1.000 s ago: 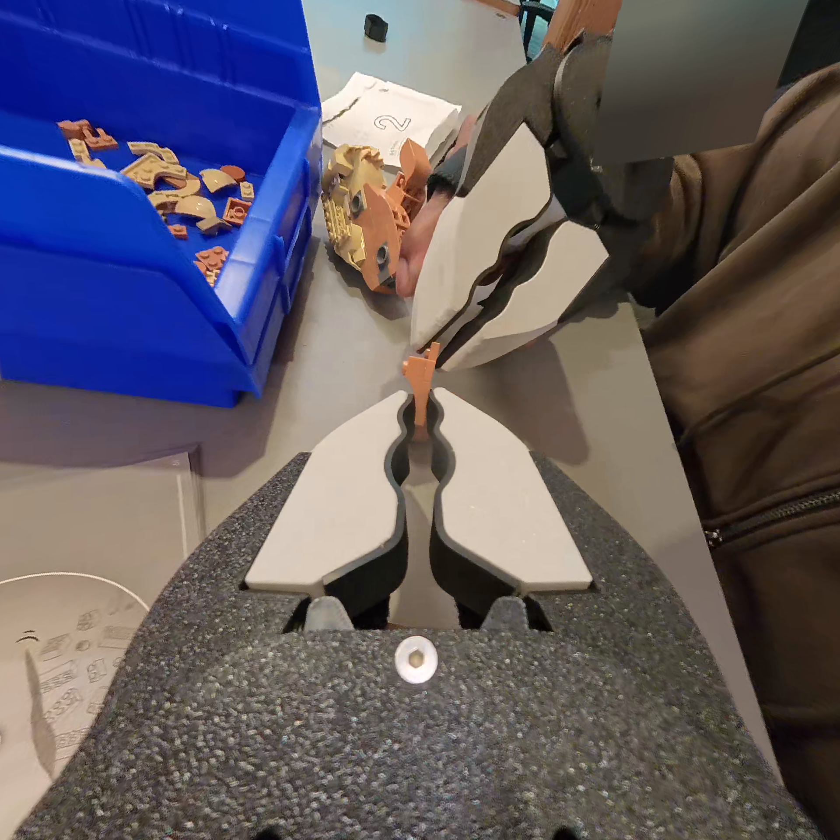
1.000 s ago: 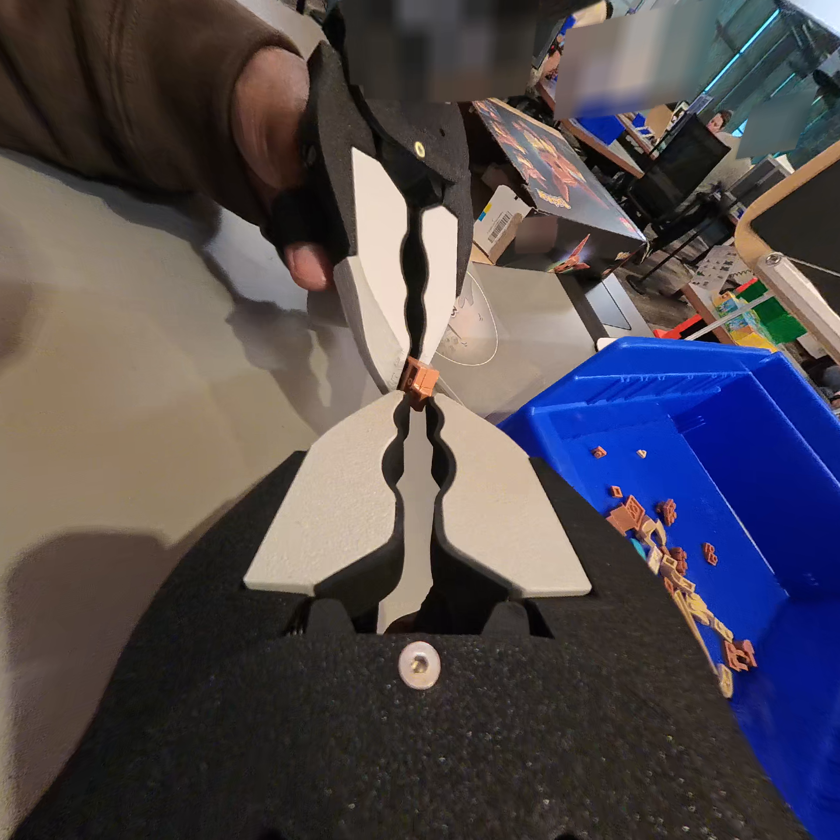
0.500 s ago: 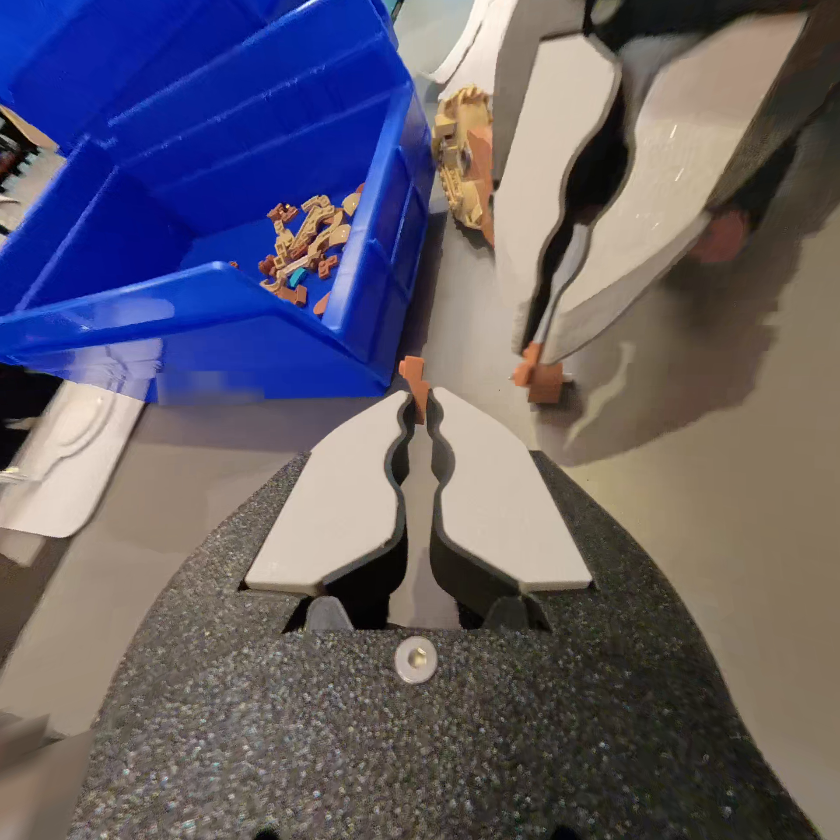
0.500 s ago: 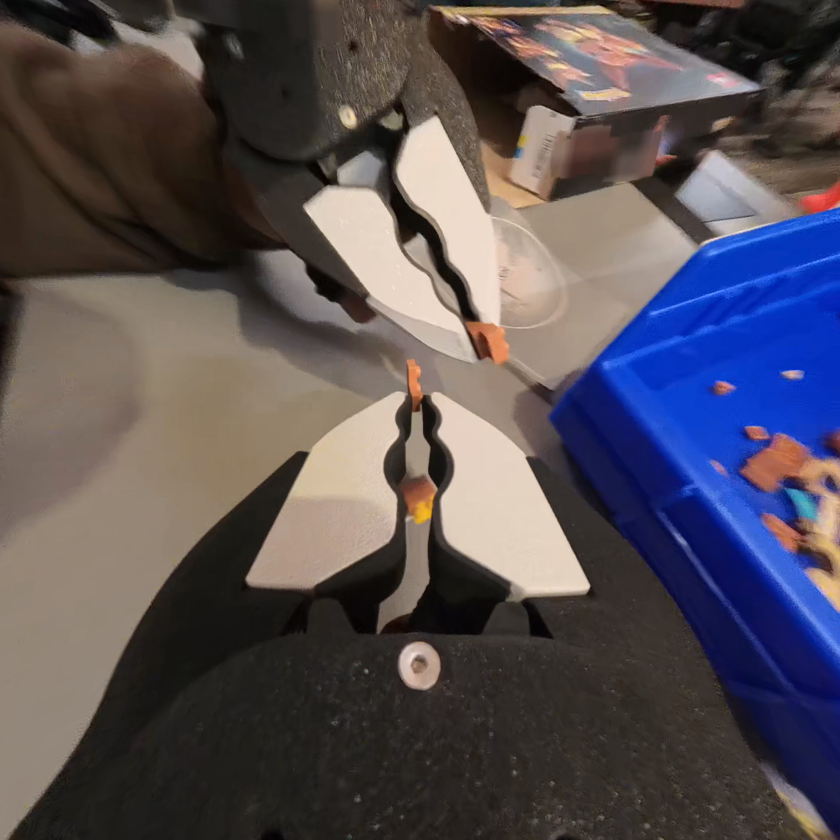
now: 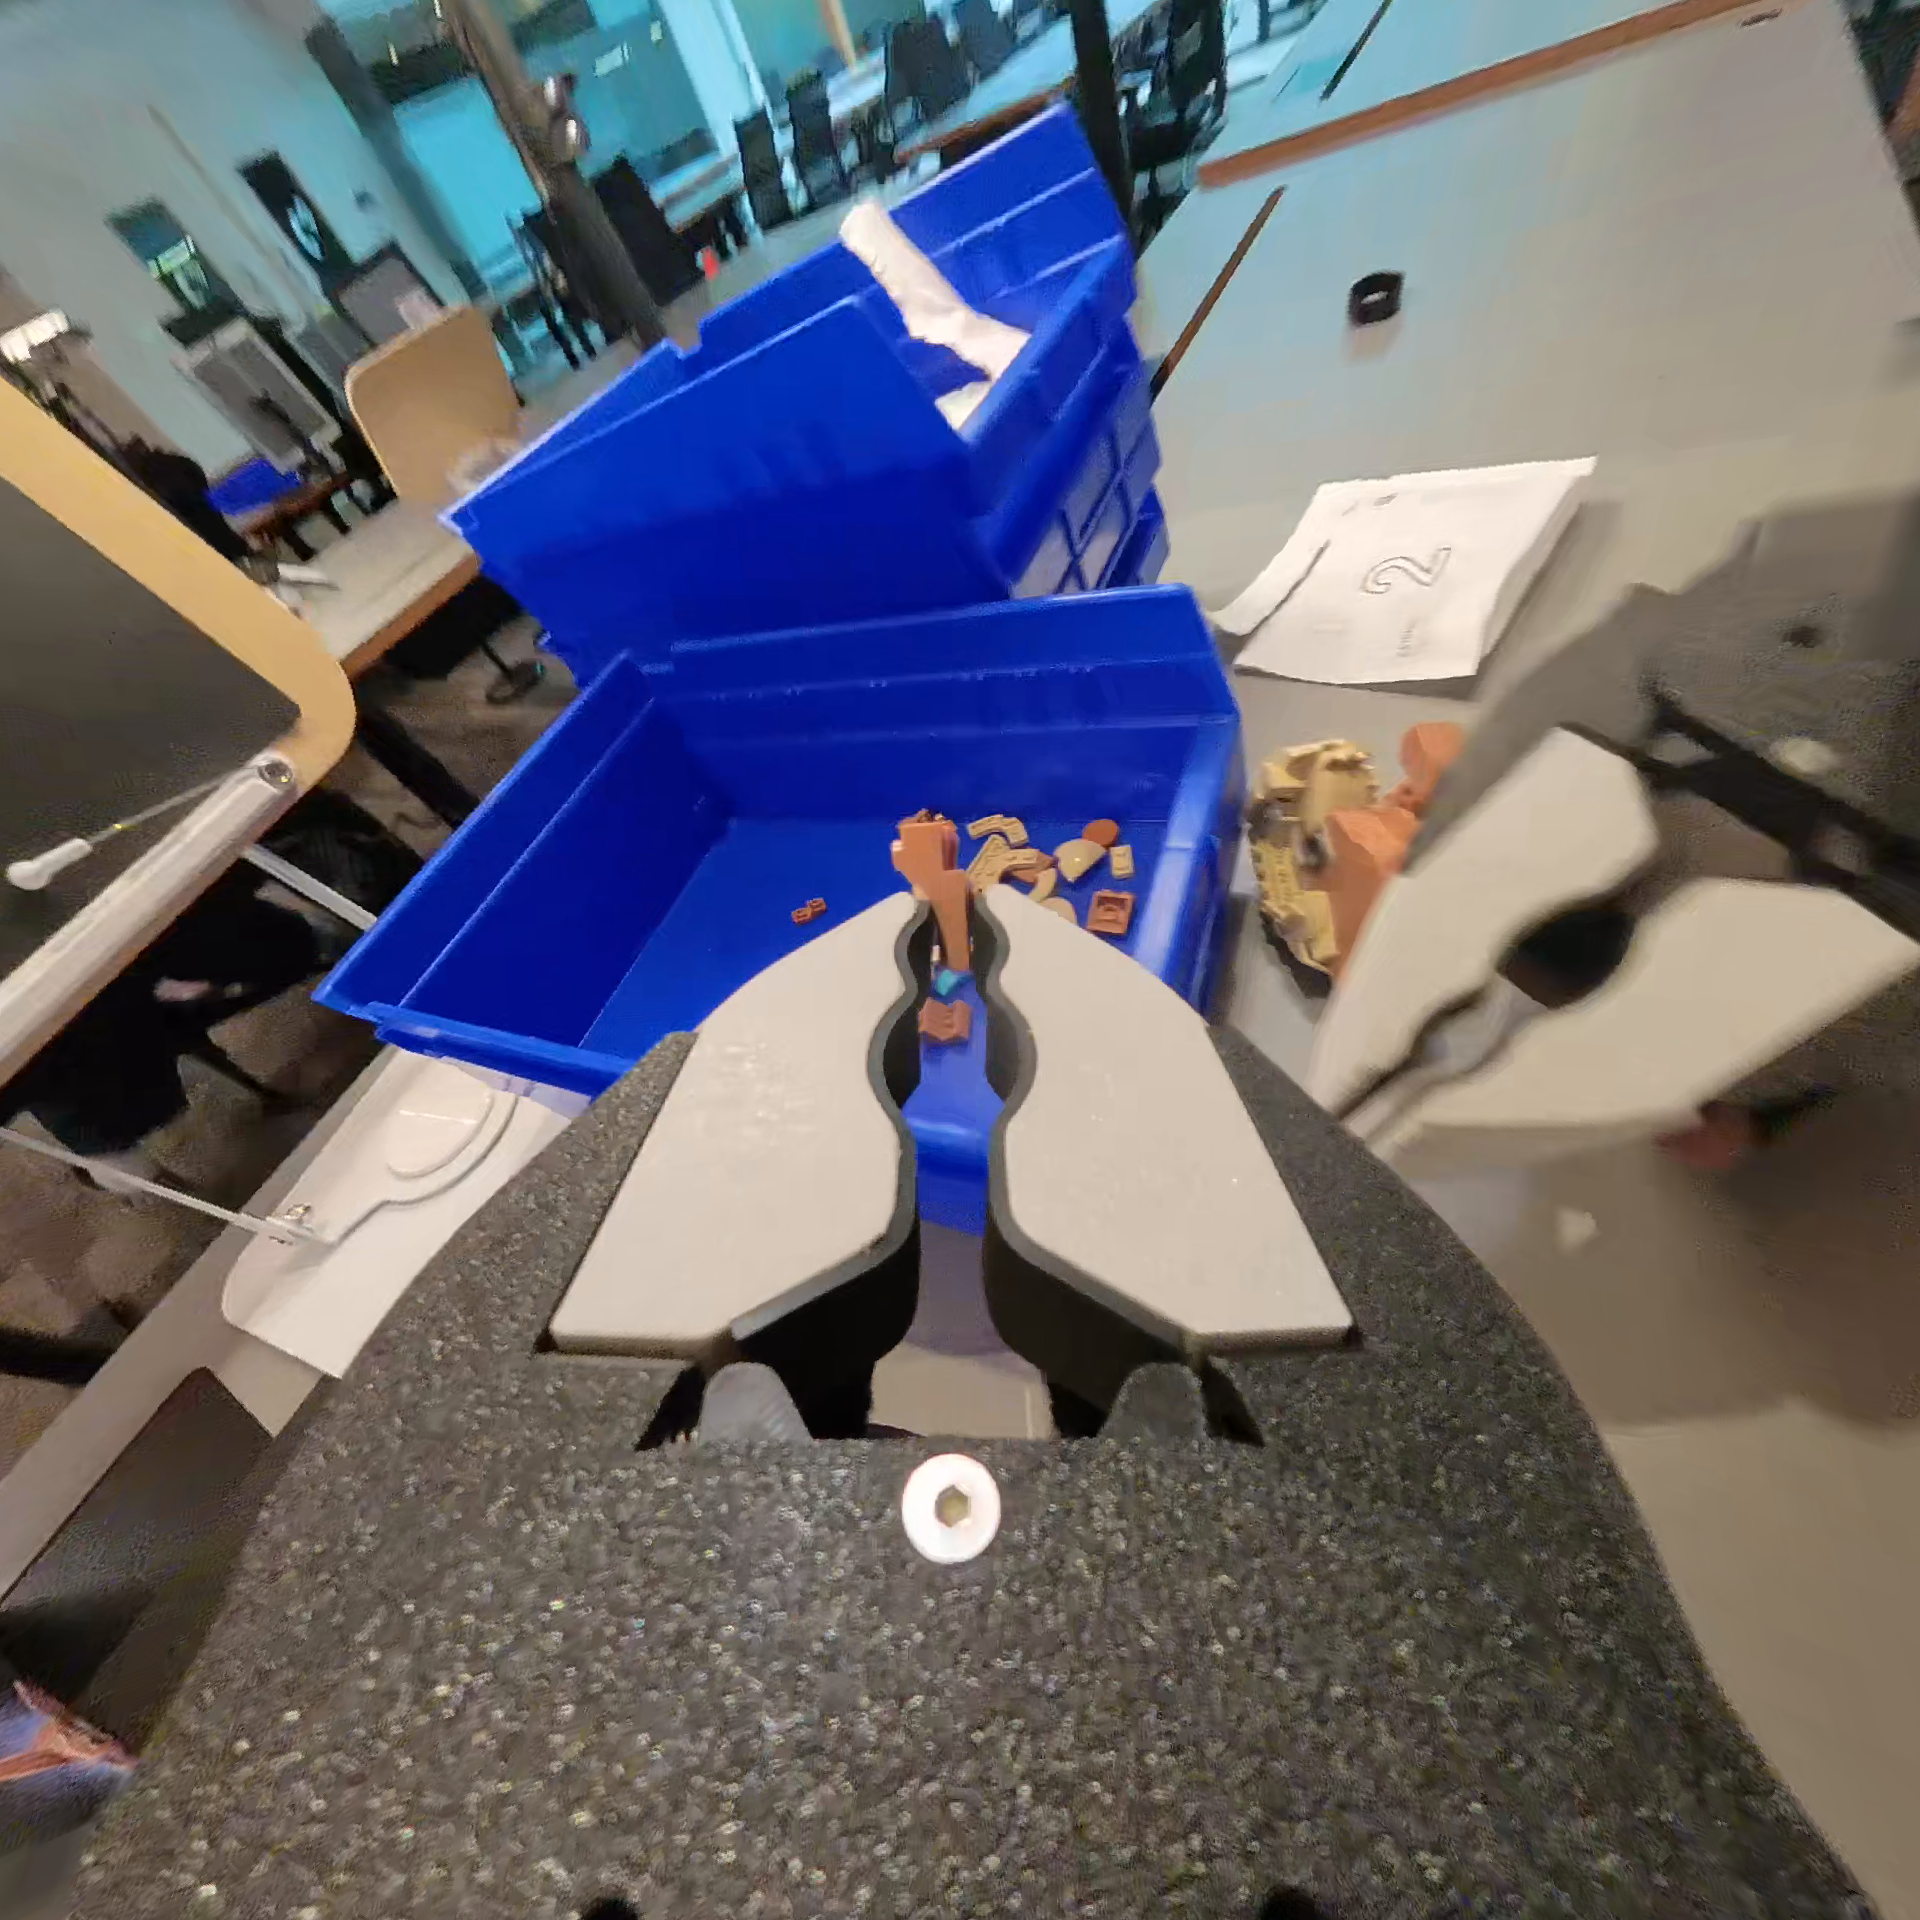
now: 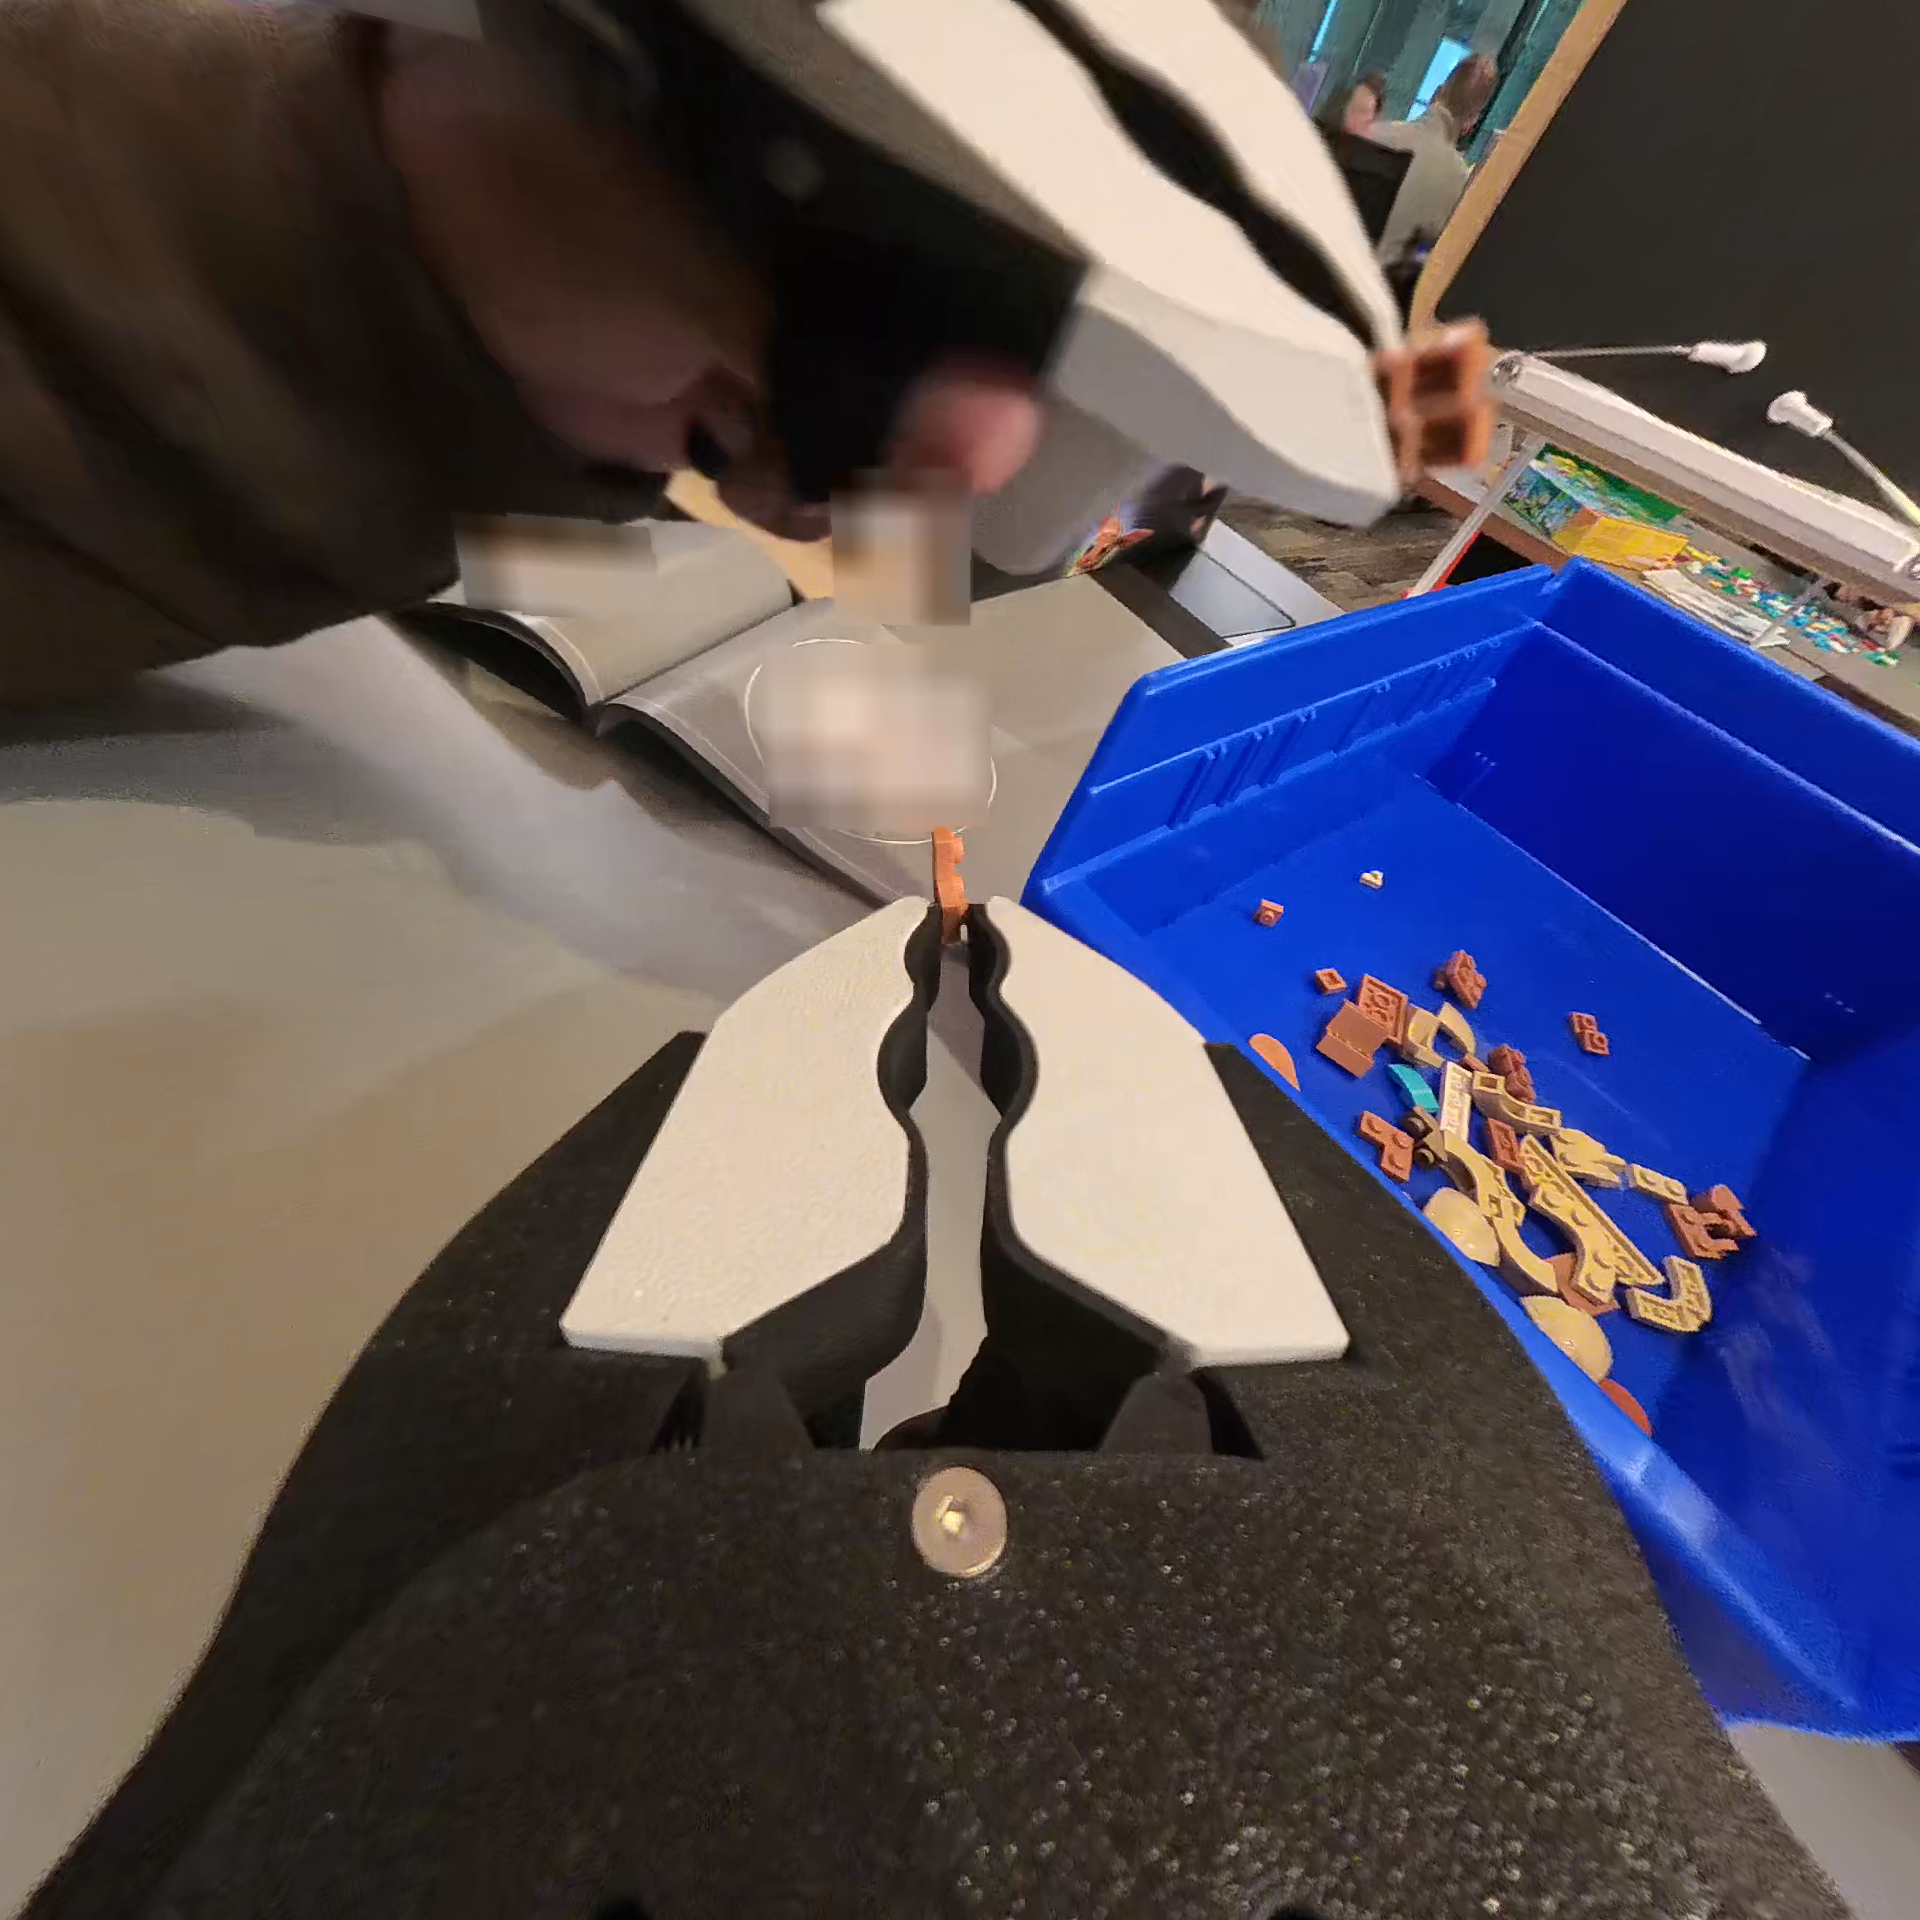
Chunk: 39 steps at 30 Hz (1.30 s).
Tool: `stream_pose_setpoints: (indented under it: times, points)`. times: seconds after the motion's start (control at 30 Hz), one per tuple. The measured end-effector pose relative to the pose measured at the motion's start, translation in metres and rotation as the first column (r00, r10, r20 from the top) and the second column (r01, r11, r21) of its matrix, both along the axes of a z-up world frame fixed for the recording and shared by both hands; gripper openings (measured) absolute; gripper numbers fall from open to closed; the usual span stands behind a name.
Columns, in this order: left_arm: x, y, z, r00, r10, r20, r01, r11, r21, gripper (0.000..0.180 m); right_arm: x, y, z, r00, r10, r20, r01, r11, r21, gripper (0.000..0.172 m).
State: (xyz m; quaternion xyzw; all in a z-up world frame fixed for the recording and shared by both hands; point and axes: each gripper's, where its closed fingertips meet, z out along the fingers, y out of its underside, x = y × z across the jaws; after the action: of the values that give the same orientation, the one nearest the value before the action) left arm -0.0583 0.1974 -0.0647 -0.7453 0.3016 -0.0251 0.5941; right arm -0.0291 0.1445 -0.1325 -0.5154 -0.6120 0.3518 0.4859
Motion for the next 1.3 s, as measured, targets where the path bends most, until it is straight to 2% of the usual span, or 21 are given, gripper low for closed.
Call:
stream_pose_setpoints:
  times: [0.1,0.2,0.4,0.5,0.6,0.73,0.8,0.87,0.93,1.03,1.17,1.3]
  points:
    - [-0.006,0.026,-0.007,0.998,0.045,0.052,-0.04,0.996,-0.076,0.019,0.004,0.003,0.005,1.0,-0.018,-0.01,0.018,0.999,0.029,0.004]
    - [-0.01,0.027,-0.019,0.99,0.059,0.129,-0.046,0.994,-0.103,0.021,0.01,0.01,0.01,0.999,-0.036,-0.021,0.036,0.999,0.024,0.004]
    - [-0.024,-0.005,-0.035,0.981,0.102,0.167,-0.082,0.989,-0.122,0.021,0.015,0.034,0.014,0.997,-0.078,0.02,0.077,0.995,0.057,0.004]
    - [-0.025,-0.027,-0.043,0.972,0.099,0.214,-0.075,0.99,-0.116,0.021,0.016,0.059,0.015,0.984,-0.127,0.128,0.116,0.989,0.094,0.005]
    - [-0.023,-0.04,-0.057,0.965,0.097,0.244,-0.068,0.99,-0.124,0.02,0.009,0.085,0.006,0.947,-0.178,0.266,0.166,0.984,0.068,0.005]
    - [-0.019,-0.052,-0.077,0.966,0.083,0.246,-0.041,0.984,-0.171,0.021,-0.003,0.108,0.003,0.924,-0.247,0.293,0.235,0.969,0.076,0.015]
    - [-0.018,-0.059,-0.082,0.964,0.071,0.255,-0.024,0.983,-0.183,0.021,-0.002,0.104,0.005,0.924,-0.243,0.296,0.223,0.97,0.1,0.021]
    - [-0.015,-0.066,-0.084,0.962,0.039,0.271,0.012,0.983,-0.184,0.021,0.004,0.087,0.006,0.93,-0.183,0.319,0.149,0.98,0.129,0.023]
    - [-0.007,-0.074,-0.087,0.959,-0.029,0.281,0.087,0.977,-0.197,0.021,0.012,0.049,-0.003,0.92,-0.026,0.392,-0.001,0.998,0.069,0.022]
    - [0.014,-0.089,-0.101,0.948,-0.145,0.285,0.224,0.936,-0.27,0.021,0.024,-0.013,-0.034,0.844,0.192,0.501,-0.189,0.98,-0.057,0.023]
    - [0.029,-0.097,-0.13,0.961,-0.196,0.197,0.258,0.89,-0.376,0.025,0.027,-0.03,-0.079,0.773,0.188,0.606,-0.21,0.977,-0.034,0.03]
    - [0.037,-0.102,-0.146,0.962,-0.221,0.158,0.269,0.863,-0.428,0.028,0.021,-0.03,-0.092,0.766,0.192,0.613,-0.206,0.977,-0.049,0.03]
